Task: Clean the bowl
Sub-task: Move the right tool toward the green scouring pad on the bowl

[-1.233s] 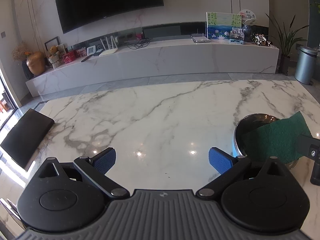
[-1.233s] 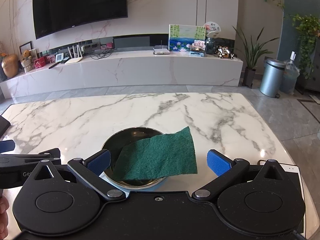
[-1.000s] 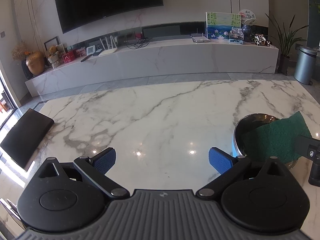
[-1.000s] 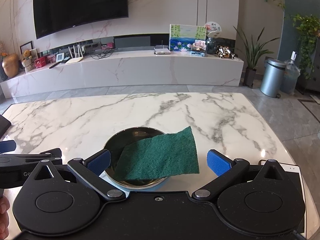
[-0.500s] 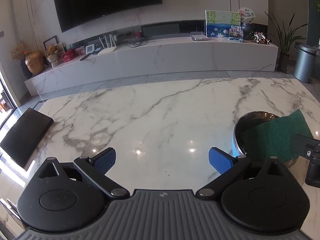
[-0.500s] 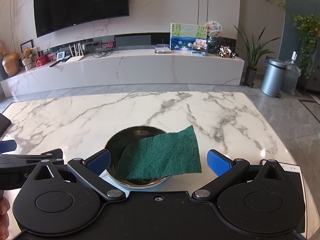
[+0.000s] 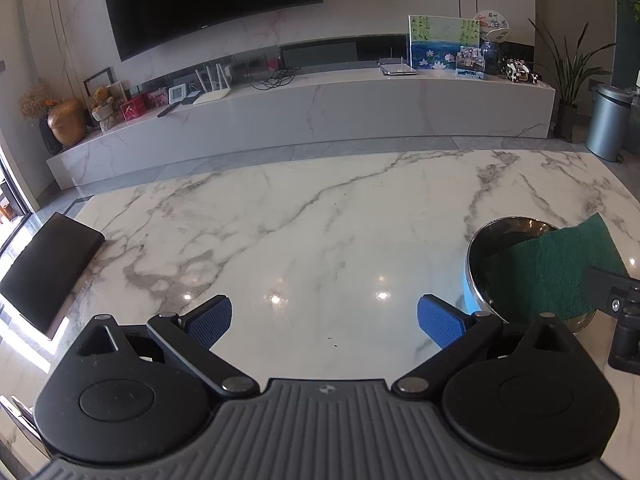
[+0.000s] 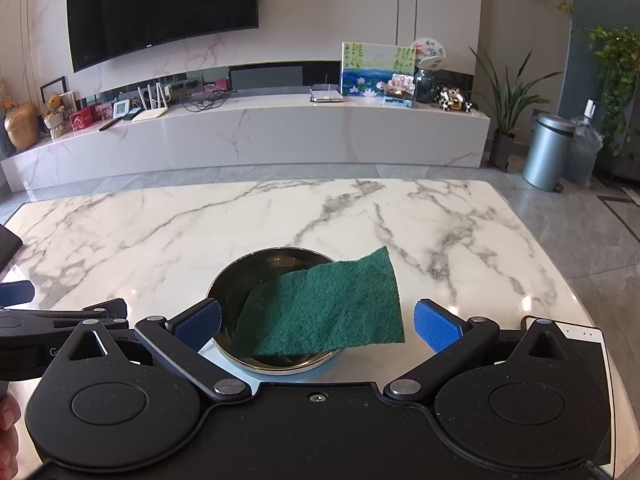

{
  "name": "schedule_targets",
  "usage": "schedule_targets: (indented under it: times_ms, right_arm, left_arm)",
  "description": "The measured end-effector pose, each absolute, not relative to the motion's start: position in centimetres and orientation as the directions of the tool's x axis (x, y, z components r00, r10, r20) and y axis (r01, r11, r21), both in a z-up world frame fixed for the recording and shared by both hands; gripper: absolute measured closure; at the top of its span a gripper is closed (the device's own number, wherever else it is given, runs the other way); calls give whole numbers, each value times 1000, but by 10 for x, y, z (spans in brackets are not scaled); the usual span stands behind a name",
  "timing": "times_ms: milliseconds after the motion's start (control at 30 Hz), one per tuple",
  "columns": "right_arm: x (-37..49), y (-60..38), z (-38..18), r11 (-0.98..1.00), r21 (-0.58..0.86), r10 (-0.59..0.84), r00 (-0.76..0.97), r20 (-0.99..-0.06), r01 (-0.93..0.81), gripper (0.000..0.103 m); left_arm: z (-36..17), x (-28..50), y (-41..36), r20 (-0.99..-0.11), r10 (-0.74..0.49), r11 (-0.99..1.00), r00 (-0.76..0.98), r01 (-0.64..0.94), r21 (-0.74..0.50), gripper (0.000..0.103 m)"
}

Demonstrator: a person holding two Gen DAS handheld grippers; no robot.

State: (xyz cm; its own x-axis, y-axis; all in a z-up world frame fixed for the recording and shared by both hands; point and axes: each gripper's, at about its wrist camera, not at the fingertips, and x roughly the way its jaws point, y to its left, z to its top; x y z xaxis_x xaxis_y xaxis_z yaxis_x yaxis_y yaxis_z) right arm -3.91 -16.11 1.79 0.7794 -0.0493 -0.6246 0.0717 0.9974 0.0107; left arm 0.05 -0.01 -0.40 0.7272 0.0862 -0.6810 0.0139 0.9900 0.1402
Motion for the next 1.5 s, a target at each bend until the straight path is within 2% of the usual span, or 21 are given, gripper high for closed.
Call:
schedule_targets:
  times_ms: [1500]
  right_arm:
    - [-37,-166,15,997,10,-52,767,-639,77,0]
  left_arm:
    - [-9,5,-11,-714,90,982,695,58,181,3]
